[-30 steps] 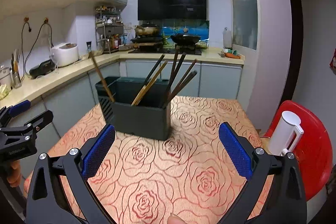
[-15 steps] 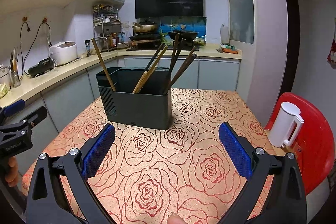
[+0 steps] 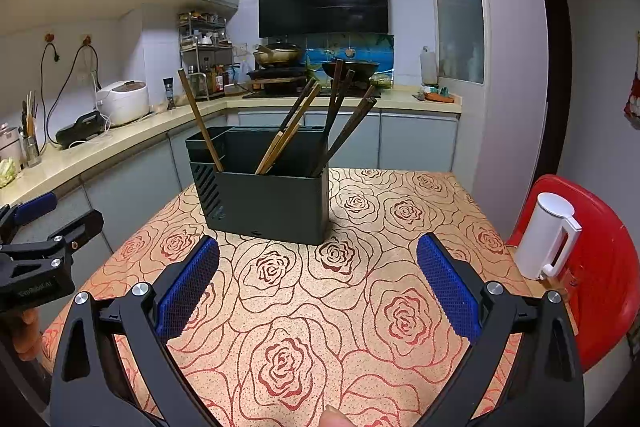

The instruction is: Organize utensils

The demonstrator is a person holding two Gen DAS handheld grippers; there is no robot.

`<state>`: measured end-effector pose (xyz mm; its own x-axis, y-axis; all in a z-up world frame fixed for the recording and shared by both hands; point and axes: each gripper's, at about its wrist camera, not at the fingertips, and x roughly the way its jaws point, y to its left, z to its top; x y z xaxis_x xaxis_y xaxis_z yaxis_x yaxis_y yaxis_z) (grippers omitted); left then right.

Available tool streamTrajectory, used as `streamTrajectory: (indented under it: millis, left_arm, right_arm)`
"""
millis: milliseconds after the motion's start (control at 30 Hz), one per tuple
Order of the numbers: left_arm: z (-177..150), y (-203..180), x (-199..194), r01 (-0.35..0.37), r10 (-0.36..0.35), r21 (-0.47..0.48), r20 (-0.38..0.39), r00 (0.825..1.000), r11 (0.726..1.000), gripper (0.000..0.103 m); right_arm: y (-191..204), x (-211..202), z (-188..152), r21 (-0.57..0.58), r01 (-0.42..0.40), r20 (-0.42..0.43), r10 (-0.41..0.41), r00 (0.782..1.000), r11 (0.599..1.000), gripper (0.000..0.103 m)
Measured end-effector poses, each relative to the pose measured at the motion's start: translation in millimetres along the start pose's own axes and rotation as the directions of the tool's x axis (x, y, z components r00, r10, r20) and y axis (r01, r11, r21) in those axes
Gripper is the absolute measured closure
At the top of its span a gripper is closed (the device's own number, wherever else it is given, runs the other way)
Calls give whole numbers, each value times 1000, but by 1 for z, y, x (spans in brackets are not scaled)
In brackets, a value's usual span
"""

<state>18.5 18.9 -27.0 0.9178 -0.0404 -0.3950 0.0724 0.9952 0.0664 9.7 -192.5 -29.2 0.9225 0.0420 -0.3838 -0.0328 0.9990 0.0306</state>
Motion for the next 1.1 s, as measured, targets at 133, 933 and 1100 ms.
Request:
streamTrajectory:
  millis: [133, 933, 1100]
  left_arm:
    - [1, 4, 1, 4, -4, -17, -6, 1000, 1000, 7]
    - [-1, 3, 5, 5, -5, -21, -23, 1000, 1000, 7]
    - [-2, 1, 4, 6, -7, -15, -23, 1000, 1000, 7]
  right_arm:
    - [0, 0, 0, 5, -2, -1, 2, 1000, 1000, 7]
    - [1, 0, 0, 8, -5, -4, 5, 1000, 1000, 7]
    - [1, 0, 0, 8, -6, -4, 6, 1000, 1000, 7]
